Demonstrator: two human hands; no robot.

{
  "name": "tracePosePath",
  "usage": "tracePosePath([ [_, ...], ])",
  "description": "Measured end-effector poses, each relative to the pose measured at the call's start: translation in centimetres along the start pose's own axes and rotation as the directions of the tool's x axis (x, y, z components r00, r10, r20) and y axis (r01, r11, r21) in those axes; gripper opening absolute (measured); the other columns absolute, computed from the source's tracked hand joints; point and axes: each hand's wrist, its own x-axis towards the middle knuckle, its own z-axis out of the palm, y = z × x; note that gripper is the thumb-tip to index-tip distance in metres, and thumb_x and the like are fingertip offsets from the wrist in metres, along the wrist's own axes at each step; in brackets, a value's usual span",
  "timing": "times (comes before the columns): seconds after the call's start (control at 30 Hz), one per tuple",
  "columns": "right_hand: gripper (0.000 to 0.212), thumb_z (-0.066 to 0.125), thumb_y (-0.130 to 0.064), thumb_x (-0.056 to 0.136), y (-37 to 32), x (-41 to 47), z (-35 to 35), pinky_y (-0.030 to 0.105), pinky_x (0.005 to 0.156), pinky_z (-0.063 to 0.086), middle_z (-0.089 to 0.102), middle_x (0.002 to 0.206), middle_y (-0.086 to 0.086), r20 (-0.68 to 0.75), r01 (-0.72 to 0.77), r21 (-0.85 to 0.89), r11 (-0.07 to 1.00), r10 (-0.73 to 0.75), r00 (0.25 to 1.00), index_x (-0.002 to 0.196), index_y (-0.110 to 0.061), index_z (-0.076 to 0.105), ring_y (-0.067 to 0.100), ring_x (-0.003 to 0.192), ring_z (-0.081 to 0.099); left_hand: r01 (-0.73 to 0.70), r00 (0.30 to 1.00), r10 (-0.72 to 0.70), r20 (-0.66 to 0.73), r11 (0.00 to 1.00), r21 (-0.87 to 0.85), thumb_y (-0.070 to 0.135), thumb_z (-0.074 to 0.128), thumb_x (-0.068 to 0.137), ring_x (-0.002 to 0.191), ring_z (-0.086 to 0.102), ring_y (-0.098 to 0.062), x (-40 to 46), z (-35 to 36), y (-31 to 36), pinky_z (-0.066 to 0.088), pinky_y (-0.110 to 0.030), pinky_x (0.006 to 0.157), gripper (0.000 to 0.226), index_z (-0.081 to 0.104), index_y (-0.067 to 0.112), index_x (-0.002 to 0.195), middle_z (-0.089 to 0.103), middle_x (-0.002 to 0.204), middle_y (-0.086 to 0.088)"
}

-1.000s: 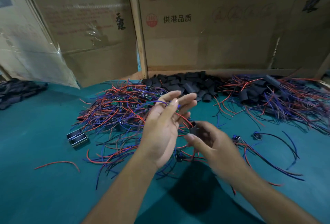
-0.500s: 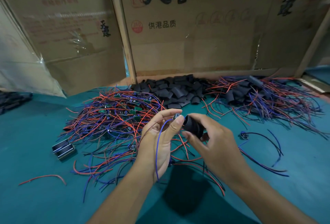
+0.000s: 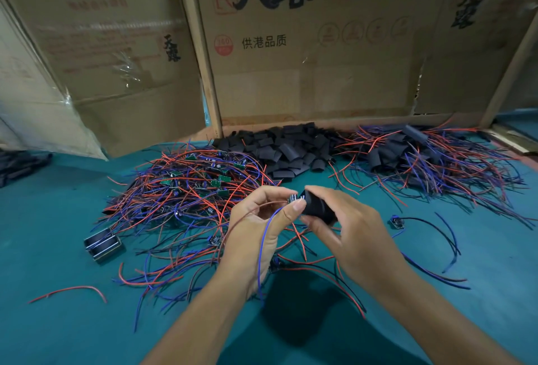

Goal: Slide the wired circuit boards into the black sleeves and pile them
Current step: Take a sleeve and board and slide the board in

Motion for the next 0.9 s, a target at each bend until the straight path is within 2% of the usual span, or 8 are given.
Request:
tracePosePath([
  [0.1,0.038,0.070,-0.022,0.088,-0.11,0.11,-0.18,0.023,0.088,0.045,0.068,0.112,0.001,0.023,-0.003,-0.007,1.000,0.003,1.000,0.123,-0.008,0.063,0.017,0.101,0.064,-0.004,0.998,0.004,0.058,1.000,-0.003,0.030,0.083,0.070,0.075,0.063,-0.011,-0.15,0.04,-0.06,0.051,-0.022,0.076,0.023,0.077,0.019,0.089,0.073,0.081,0.000],
  [0.23,0.049,0.057,-0.038,0.088,-0.25,0.39,-0.76,0.025,0.092,0.043,0.068,0.116,0.003,0.046,-0.025,-0.019,1.000,0.026,0.999,0.126,-0.008,0.062,0.020,0.107,0.063,-0.061,0.994,0.056,0.089,0.997,0.054,0.027,0.072,0.083,0.071,0.062,-0.012,0.00,-0.29,-0.04,0.052,-0.024,0.071,0.019,0.075,0.017,0.100,0.071,0.082,0.001],
  [0.33,0.050,0.056,-0.037,0.088,-0.15,0.33,-0.92,0.028,0.091,0.043,0.068,0.115,0.006,0.067,-0.015,-0.039,0.999,0.018,0.998,0.126,-0.006,0.061,0.024,0.107,0.063,-0.087,0.994,0.083,0.073,0.995,0.048,0.022,0.072,0.084,0.068,0.059,-0.014,0.12,-0.37,-0.15,0.051,-0.024,0.068,0.013,0.068,0.014,0.093,0.066,0.079,0.001],
  [0.5,0.043,0.068,-0.024,0.090,0.32,0.23,-0.41,0.027,0.091,0.043,0.067,0.117,0.004,0.088,-0.010,-0.064,0.998,0.016,0.996,0.128,-0.008,0.060,0.022,0.108,0.062,-0.116,0.991,0.108,0.078,0.988,0.099,0.021,0.072,0.085,0.067,0.057,-0.013,0.09,-0.45,-0.21,0.049,-0.021,0.068,0.006,0.070,0.015,0.085,0.065,0.075,0.000],
  [0.67,0.040,0.065,-0.029,0.091,0.37,0.22,-0.31,0.024,0.089,0.045,0.068,0.115,0.000,0.070,-0.007,-0.002,1.000,0.007,0.997,0.127,-0.010,0.061,0.015,0.104,0.063,-0.158,0.987,0.154,0.039,0.978,0.138,0.017,0.073,0.086,0.070,0.062,-0.008,0.01,-0.36,-0.12,0.052,-0.021,0.069,0.001,0.072,0.016,0.086,0.070,0.077,0.003],
  [0.9,0.036,0.064,-0.028,0.092,0.44,0.19,-0.13,0.021,0.086,0.045,0.069,0.110,-0.003,0.070,0.008,0.013,1.000,-0.008,0.998,0.124,-0.010,0.062,0.011,0.099,0.063,-0.116,0.992,0.105,0.067,0.975,0.192,0.021,0.073,0.085,0.079,0.065,-0.010,0.10,-0.52,-0.24,0.051,-0.025,0.077,0.006,0.074,0.016,0.087,0.072,0.082,0.000],
])
